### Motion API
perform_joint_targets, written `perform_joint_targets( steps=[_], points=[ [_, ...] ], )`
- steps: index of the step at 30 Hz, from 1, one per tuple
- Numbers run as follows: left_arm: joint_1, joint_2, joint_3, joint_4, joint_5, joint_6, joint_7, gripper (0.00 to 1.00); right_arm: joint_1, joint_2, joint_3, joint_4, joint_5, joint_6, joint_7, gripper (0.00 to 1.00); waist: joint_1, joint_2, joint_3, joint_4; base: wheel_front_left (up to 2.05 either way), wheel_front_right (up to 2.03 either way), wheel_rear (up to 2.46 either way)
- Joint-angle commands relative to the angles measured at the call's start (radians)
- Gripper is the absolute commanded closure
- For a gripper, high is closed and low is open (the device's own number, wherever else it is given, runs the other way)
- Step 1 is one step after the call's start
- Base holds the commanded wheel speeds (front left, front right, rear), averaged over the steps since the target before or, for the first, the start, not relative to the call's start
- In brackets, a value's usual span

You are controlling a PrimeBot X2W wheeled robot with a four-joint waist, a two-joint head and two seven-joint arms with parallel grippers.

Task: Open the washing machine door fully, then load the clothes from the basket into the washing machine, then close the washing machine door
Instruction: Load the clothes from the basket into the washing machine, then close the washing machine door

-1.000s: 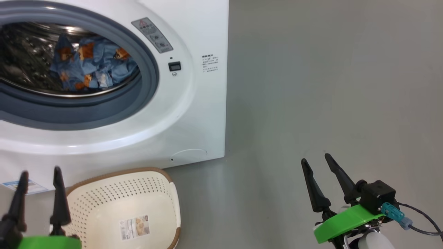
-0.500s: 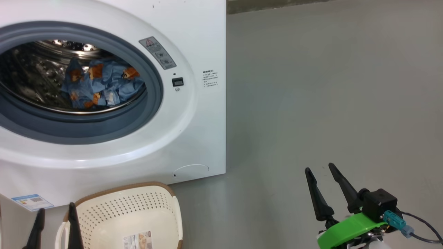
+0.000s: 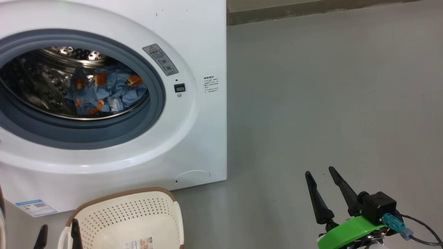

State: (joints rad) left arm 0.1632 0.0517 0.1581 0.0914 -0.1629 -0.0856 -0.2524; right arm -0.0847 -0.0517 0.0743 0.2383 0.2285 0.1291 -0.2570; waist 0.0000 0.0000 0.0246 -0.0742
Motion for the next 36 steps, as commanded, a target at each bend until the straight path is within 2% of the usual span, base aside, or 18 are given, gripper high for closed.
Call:
perform_joint_targets(
  steps=[1, 36],
  points=[
    [-0.011, 0.007, 0.032, -0.023, 0.009, -0.006, -0.009, 0.0, -0.015, 0.001, 0.023, -0.024, -0.013, 0.002, -0.005, 0.0, 0.0, 0.0, 0.0, 0.0, 0.0, 0.0, 0.0],
    [-0.009, -0.001, 0.017, -0.023, 0.028, 0.009, -0.009, 0.0, -0.019, 0.001, 0.03, -0.014, -0.004, 0.002, -0.005, 0.0, 0.0, 0.0, -0.003, 0.006, -0.04, 0.04, 0.0]
  ],
)
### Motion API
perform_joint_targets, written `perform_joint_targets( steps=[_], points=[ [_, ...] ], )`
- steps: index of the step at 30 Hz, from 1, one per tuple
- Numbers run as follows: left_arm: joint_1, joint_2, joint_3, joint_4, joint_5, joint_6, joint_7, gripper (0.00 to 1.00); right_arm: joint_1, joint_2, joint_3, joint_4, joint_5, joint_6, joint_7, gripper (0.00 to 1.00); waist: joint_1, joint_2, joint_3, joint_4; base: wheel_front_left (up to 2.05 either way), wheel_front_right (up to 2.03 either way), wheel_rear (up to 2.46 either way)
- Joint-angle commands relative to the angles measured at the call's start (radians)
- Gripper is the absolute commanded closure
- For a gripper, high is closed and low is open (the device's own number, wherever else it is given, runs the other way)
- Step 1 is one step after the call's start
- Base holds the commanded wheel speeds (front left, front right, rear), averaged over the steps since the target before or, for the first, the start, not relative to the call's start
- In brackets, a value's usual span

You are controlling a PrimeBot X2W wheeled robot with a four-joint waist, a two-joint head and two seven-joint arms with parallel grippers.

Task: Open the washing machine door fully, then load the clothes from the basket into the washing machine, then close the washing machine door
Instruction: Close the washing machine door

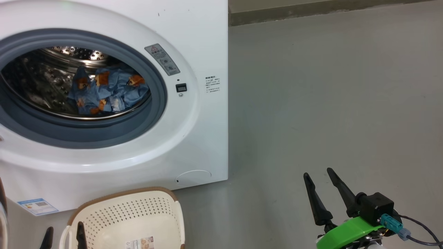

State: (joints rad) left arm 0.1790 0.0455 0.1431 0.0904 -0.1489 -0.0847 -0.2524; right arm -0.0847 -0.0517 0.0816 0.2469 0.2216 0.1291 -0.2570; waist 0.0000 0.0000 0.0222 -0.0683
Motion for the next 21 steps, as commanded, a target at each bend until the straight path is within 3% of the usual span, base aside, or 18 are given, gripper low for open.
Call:
perform_joint_targets(
  steps=[1, 7, 21],
  points=[
    [-0.025, 0.005, 0.031, -0.021, 0.015, 0.01, -0.009, 0.0, -0.019, 0.001, 0.023, -0.022, 0.004, 0.002, -0.005, 0.0, 0.0, 0.0, -0.001, 0.001, -0.68, 0.68, 0.0],
    [-0.025, 0.005, 0.025, -0.017, 0.014, 0.016, -0.009, 0.0, -0.019, 0.001, 0.023, -0.022, 0.006, 0.002, -0.005, 0.0, 0.0, 0.0, -0.001, 0.001, -1.16, 1.16, 0.0],
    [-0.047, 0.005, 0.026, -0.035, 0.001, 0.01, -0.009, 0.0, -0.017, 0.001, 0.017, -0.028, 0.006, 0.002, -0.005, 0.0, 0.0, 0.0, 0.006, 0.001, -1.81, 1.81, 0.0]
  ],
)
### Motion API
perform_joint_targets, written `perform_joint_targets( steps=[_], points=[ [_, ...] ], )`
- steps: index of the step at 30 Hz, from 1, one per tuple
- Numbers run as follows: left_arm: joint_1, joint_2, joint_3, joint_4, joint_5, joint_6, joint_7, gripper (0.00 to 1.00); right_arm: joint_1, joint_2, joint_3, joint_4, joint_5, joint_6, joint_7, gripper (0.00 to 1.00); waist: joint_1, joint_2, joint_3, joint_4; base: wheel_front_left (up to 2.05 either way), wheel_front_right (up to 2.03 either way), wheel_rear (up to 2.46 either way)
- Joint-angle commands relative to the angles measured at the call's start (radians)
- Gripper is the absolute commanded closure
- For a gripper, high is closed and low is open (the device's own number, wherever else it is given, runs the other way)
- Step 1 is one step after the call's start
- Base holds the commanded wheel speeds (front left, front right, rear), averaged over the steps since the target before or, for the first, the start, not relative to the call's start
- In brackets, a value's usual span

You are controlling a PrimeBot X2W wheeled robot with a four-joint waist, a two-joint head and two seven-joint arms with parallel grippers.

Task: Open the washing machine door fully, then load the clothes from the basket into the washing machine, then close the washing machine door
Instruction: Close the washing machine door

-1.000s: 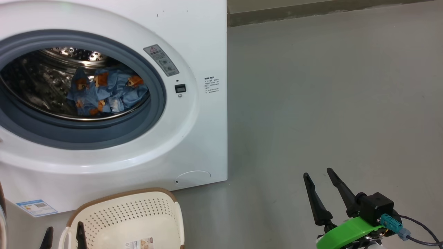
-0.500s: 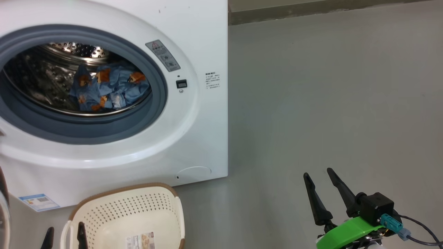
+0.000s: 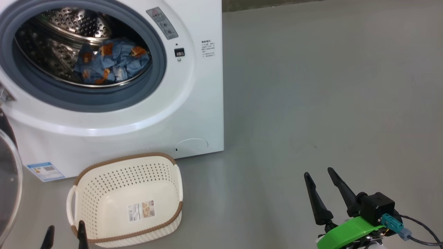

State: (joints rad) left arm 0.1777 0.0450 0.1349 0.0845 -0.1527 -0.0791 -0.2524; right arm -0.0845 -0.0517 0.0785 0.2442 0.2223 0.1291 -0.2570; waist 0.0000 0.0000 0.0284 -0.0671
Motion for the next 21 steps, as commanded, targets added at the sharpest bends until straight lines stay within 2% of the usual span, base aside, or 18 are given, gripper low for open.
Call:
perform_joint_targets(
  steps=[1, 7, 21],
  points=[
    [-0.047, 0.005, 0.034, -0.03, 0.004, 0.004, -0.009, 0.0, -0.017, 0.001, 0.02, -0.027, 0.006, 0.002, -0.005, 0.0, 0.0, 0.0, 0.0, 0.0, -1.16, 1.16, 0.0],
    [-0.052, 0.005, 0.027, -0.029, 0.0, 0.006, -0.009, 0.0, -0.016, 0.001, 0.021, -0.031, 0.007, 0.002, -0.005, 0.0, 0.0, 0.0, 0.002, 0.005, -0.68, 0.68, 0.0],
    [-0.048, 0.005, 0.037, -0.032, -0.009, -0.004, -0.009, 0.0, -0.017, 0.001, 0.019, -0.035, 0.006, 0.002, -0.005, 0.0, 0.0, 0.0, 0.004, 0.065, -0.02, 0.02, 0.0]
  ],
)
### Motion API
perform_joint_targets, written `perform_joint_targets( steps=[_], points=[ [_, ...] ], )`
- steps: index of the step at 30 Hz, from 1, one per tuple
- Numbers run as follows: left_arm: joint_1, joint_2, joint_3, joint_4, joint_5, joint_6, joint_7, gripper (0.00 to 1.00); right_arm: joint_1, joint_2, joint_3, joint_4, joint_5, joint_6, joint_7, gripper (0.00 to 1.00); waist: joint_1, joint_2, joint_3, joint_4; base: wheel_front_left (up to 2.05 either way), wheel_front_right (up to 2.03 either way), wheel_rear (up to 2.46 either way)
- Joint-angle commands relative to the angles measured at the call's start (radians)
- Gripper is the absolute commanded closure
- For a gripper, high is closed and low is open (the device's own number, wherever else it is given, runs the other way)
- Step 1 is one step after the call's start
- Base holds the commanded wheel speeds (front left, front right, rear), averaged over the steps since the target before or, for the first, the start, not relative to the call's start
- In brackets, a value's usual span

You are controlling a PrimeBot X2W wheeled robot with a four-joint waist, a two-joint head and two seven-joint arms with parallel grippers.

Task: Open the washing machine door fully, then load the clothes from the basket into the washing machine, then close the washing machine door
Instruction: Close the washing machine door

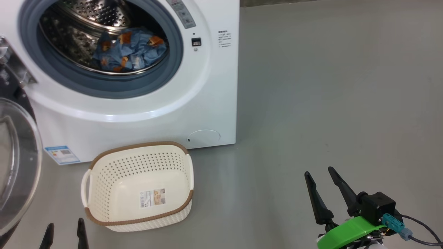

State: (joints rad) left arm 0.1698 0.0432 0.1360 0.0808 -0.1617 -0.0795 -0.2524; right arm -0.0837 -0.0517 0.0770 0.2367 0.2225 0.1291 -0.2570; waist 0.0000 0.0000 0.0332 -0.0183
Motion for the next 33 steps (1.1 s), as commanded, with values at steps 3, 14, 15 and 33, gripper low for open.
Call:
perform_joint_targets(
  steps=[3, 14, 15, 33],
  points=[
    [-0.037, 0.007, 0.035, -0.026, -0.002, -0.009, -0.009, 0.0, -0.017, 0.001, 0.022, -0.026, 0.007, 0.002, -0.005, 0.0, 0.0, 0.0, -0.003, 0.049, 0.0, 0.0, 0.0],
    [-0.031, 0.007, 0.031, -0.007, -0.027, 0.001, -0.009, 0.0, -0.014, 0.001, 0.027, -0.017, 0.007, 0.002, -0.005, 0.0, 0.0, 0.0, -0.017, 0.159, 0.0, 0.0, 0.0],
    [-0.03, 0.007, 0.031, -0.005, -0.028, 0.002, -0.009, 0.0, -0.014, 0.001, 0.027, -0.015, 0.007, 0.002, -0.005, 0.0, 0.0, 0.0, -0.019, 0.171, 0.0, 0.0, 0.0],
    [-0.008, 0.007, 0.021, 0.025, -0.061, 0.037, -0.009, 0.0, -0.008, 0.001, 0.034, 0.002, 0.008, 0.002, -0.005, 0.0, 0.0, 0.0, -0.045, 0.376, 0.0, 0.0, 0.0]
  ],
)
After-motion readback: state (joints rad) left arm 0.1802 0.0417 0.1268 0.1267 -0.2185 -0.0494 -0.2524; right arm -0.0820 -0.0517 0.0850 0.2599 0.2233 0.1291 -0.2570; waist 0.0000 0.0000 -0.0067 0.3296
